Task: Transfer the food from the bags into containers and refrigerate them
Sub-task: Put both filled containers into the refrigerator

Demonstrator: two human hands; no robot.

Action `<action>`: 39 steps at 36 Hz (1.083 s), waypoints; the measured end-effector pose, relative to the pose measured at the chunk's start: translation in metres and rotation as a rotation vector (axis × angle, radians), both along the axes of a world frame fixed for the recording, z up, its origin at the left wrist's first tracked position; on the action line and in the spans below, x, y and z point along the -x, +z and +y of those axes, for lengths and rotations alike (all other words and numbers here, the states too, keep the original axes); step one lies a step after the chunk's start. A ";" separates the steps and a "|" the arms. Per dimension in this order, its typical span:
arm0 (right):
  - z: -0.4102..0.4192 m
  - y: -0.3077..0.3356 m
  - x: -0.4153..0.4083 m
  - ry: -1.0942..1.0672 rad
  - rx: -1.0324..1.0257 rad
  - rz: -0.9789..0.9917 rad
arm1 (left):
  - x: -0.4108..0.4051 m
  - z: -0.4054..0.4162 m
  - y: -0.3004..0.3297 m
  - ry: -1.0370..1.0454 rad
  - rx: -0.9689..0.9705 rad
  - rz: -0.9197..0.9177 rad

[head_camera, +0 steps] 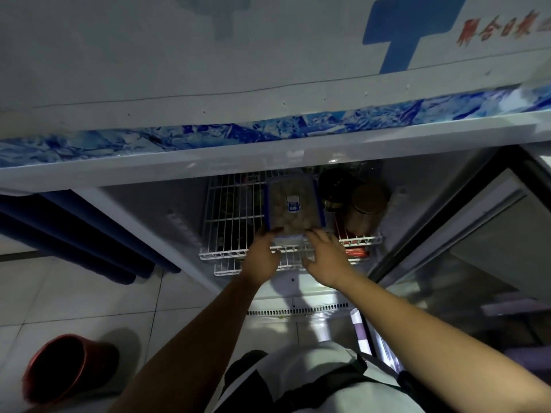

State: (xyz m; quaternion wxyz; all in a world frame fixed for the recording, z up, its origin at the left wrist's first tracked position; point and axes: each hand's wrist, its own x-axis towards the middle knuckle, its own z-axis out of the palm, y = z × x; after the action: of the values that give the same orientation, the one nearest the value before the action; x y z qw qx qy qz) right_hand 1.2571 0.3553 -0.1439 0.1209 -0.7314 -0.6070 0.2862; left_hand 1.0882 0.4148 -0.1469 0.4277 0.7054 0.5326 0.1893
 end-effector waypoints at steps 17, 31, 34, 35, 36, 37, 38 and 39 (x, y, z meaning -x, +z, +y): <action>-0.028 0.001 0.019 0.055 0.118 -0.198 | 0.018 -0.033 0.005 -0.167 -0.073 0.459; -0.101 0.064 0.168 0.448 0.006 -0.066 | 0.214 -0.186 0.043 0.226 0.103 0.462; -0.114 0.085 0.224 0.594 -0.037 -0.062 | 0.273 -0.227 0.066 0.366 0.068 0.492; -0.118 0.090 0.243 0.636 -0.047 -0.059 | 0.290 -0.242 0.073 0.411 0.049 0.507; -0.123 0.095 0.263 0.678 -0.058 -0.060 | 0.307 -0.259 0.079 0.460 0.037 0.517; -0.130 0.098 0.282 0.717 -0.069 -0.064 | 0.323 -0.276 0.084 0.510 0.037 0.517; -0.136 0.100 0.301 0.749 -0.079 -0.072 | 0.338 -0.293 0.087 0.561 0.051 0.498; -0.144 0.100 0.320 0.779 -0.084 -0.077 | 0.352 -0.310 0.090 0.613 0.080 0.461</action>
State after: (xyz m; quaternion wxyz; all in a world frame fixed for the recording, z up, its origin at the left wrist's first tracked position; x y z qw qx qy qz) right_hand 0.9371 0.2111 -0.0437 0.0101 -0.4509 -0.8544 0.2579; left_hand 0.7360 0.1047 -0.0573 0.2474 0.5203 0.8079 0.1240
